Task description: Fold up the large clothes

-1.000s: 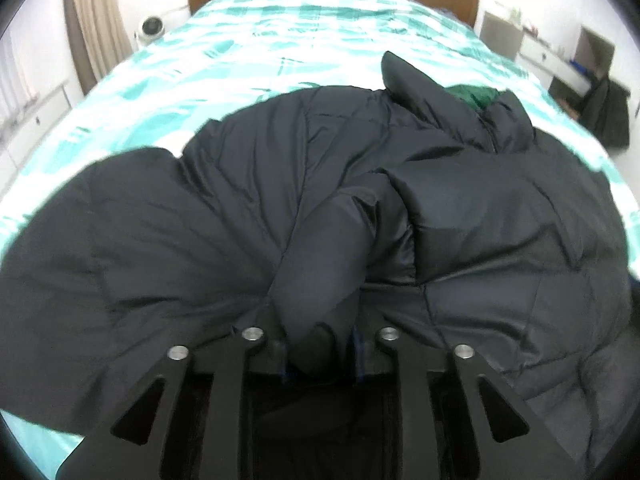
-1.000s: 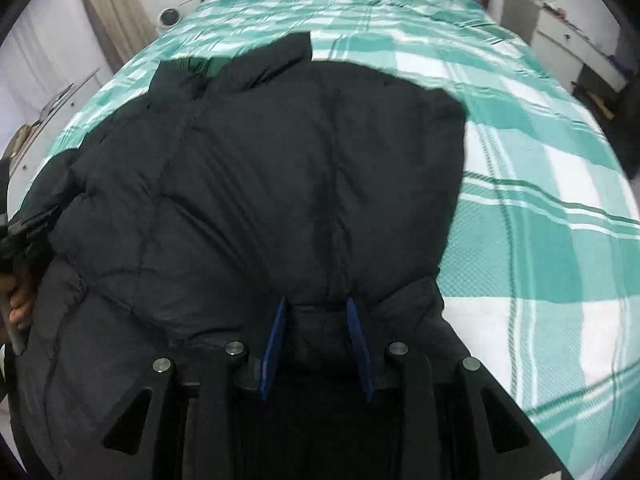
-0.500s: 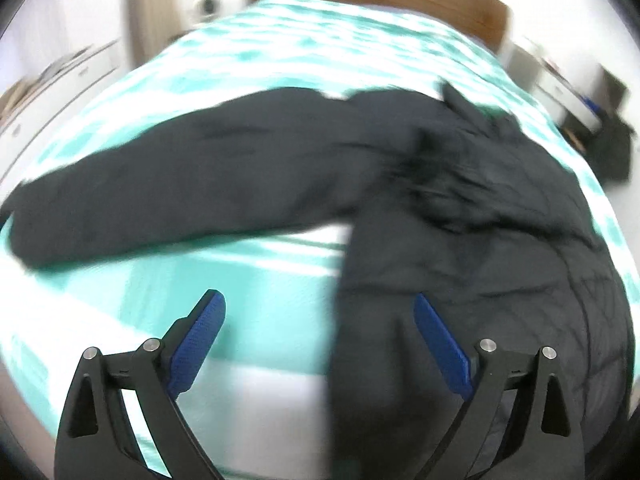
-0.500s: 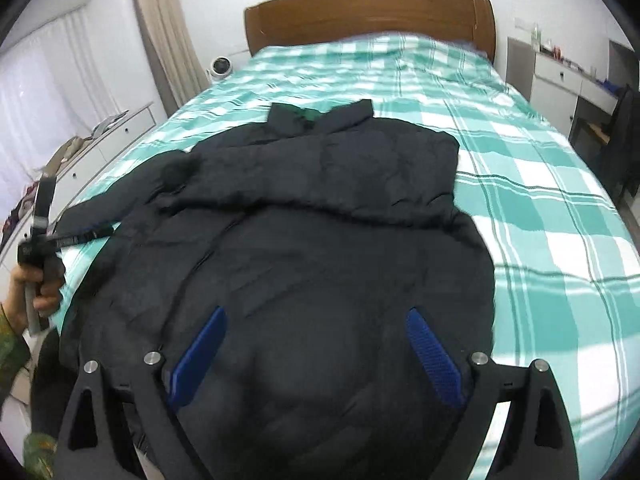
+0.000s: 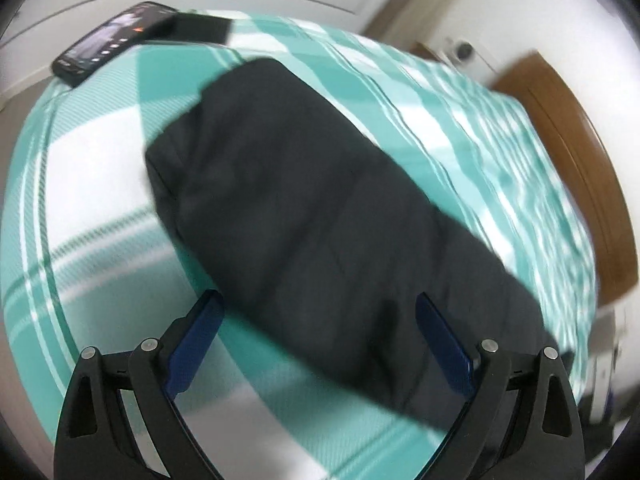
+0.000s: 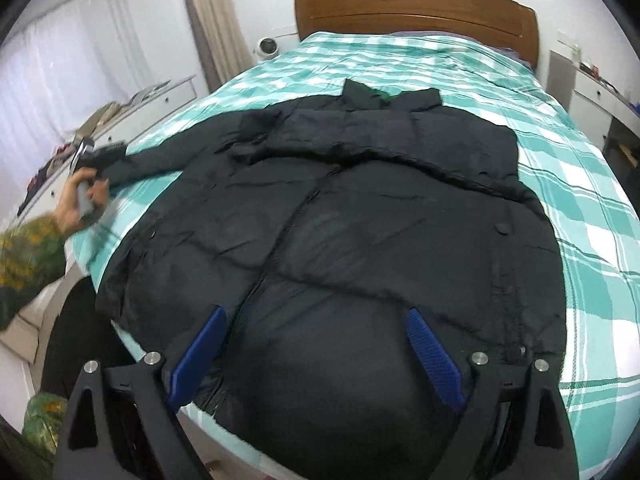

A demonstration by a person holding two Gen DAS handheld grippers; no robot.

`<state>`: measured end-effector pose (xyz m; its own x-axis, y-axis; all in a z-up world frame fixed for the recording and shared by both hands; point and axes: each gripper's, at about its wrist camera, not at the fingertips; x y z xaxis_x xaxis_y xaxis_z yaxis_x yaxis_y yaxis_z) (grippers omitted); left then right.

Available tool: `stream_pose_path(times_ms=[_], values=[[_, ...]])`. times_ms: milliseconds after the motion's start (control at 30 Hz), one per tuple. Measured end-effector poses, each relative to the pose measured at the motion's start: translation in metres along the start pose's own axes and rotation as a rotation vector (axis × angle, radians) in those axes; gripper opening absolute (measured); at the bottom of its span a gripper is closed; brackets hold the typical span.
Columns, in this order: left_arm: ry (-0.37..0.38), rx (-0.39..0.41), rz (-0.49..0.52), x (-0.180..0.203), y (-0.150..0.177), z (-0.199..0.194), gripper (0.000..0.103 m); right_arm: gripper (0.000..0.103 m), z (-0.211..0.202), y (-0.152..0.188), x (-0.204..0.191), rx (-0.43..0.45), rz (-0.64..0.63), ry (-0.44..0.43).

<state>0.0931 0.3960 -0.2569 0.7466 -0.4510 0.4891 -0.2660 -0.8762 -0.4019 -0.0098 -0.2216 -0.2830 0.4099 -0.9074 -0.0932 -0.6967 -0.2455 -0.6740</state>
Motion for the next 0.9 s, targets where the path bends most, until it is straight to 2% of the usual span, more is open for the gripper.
stream_pose_path(times_ms=[67,100,133,200,233,333,400,533,633,733,833,900], values=[[-0.003,0.025,-0.034,-0.001,-0.012,0.002,0.091,0.093,0.005,0.001,-0.004,-0.019,0.004,-0.017],[-0.011,0.041,-0.040,-0.004,-0.018,0.002,0.072,0.093,0.007,0.003,-0.007,-0.027,0.005,-0.022],[-0.027,0.043,-0.032,-0.007,-0.025,0.002,0.047,0.093,0.009,0.005,-0.010,-0.036,0.004,-0.028],[-0.037,0.050,0.009,-0.006,-0.036,-0.001,0.018,0.093,0.010,0.009,-0.015,-0.042,0.000,-0.031],[-0.033,0.062,0.041,-0.006,-0.041,-0.005,0.012,0.093,0.010,0.010,-0.017,-0.043,-0.002,-0.035],[-0.053,0.135,0.178,0.020,-0.048,-0.034,0.008,0.093,0.009,0.011,-0.020,-0.039,-0.006,-0.050],[-0.058,0.229,0.326,0.058,-0.045,-0.063,0.007,0.093,0.008,0.011,-0.020,-0.033,-0.002,-0.058],[0.004,0.432,0.645,0.144,-0.004,-0.132,0.007,0.093,0.005,0.010,-0.016,-0.020,0.032,-0.065],[0.101,0.562,0.914,0.201,0.061,-0.185,0.007,0.093,-0.003,0.011,-0.011,0.007,0.066,-0.062],[0.189,0.628,1.140,0.239,0.136,-0.214,0.007,0.093,-0.012,0.013,-0.004,0.033,0.091,-0.050],[0.239,0.647,1.314,0.258,0.204,-0.219,0.007,0.093,-0.023,0.019,0.007,0.059,0.124,-0.036],[0.269,0.614,1.420,0.265,0.253,-0.213,0.007,0.093,-0.031,0.024,0.017,0.075,0.151,-0.020]])
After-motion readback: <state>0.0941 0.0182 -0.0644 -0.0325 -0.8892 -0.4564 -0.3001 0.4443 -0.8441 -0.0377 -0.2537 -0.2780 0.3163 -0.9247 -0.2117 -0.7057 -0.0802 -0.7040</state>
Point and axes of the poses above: each gripper's, at about its wrist camera, not at the fingertips, and z roughly the way its jaws point, x to its right, y to its underside
